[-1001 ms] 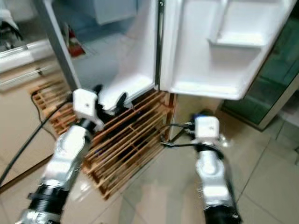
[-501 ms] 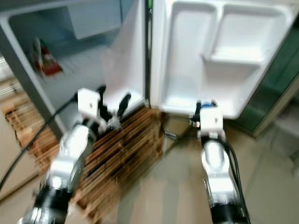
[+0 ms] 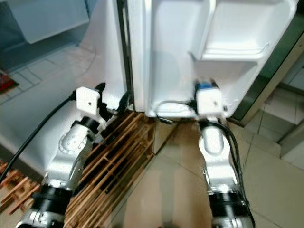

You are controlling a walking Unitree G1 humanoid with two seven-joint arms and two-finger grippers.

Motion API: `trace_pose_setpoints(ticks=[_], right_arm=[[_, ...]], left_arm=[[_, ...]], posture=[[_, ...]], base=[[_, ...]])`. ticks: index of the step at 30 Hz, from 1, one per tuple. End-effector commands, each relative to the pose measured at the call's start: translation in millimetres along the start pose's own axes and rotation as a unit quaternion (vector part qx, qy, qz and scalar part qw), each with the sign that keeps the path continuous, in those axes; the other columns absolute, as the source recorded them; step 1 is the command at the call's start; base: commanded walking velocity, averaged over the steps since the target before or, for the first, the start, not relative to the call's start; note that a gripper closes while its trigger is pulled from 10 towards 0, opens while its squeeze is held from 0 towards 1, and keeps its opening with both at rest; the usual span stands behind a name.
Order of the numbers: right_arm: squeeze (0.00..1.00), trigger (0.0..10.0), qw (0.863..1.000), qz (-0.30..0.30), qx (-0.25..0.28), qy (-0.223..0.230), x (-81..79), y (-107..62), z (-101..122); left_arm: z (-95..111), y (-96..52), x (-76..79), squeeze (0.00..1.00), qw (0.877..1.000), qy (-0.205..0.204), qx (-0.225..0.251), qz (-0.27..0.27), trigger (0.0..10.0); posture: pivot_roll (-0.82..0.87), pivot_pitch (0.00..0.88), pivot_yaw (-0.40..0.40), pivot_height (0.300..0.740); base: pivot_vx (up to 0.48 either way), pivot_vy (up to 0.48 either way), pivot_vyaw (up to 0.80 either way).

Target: Restocking fridge

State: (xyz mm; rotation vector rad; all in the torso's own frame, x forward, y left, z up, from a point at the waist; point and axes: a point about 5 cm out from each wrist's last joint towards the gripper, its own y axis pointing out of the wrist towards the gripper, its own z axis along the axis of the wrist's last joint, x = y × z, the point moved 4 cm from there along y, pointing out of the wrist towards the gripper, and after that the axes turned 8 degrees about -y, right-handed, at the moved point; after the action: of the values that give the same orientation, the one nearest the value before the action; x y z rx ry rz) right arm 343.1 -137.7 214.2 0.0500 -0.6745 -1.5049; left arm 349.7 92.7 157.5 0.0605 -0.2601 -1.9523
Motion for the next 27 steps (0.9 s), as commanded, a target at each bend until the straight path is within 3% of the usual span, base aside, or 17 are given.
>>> trace_pose_setpoints(ticks=[1, 8, 20, 27], right_arm=[[0.0, 0.0, 1.0, 0.006, 0.011, 0.013, 0.9, 2.2, 7.5], [0.0, 0.0, 0.996, 0.056, 0.056, 0.035, -15.8, 9.2, 30.1], [0.0, 0.0, 0.991, 0.11, 0.071, -0.027, -34.9, 25.4, -2.3], [0.0, 0.0, 0.985, 0.132, 0.11, -0.022, -54.9, 41.6, 8.8]], left_arm=[[2.6, -0.2, 2.3, 0.0, 1.0, -0.001, 0.004, -0.004, 10.0], [2.1, -6.0, 3.5, 0.0, 1.0, -0.002, 0.003, -0.003, 10.0], [9.1, -31.4, -14.2, 0.0, 0.999, 0.025, -0.009, 0.025, 10.0], [22.7, -51.6, -25.8, 0.0, 0.998, 0.05, -0.02, 0.038, 10.0]], posture=[[-0.14, 0.0, 0.001, 0.74], [-0.12, 0.0, -0.005, 0.74], [0.0, 0.0, 0.006, 0.74], [0.08, 0.0, 0.033, 0.74]], base=[[0.0, 0.0, 0.0], [0.0, 0.0, 0.0], [0.0, 0.0, 0.0], [0.0, 0.0, 0.0]])
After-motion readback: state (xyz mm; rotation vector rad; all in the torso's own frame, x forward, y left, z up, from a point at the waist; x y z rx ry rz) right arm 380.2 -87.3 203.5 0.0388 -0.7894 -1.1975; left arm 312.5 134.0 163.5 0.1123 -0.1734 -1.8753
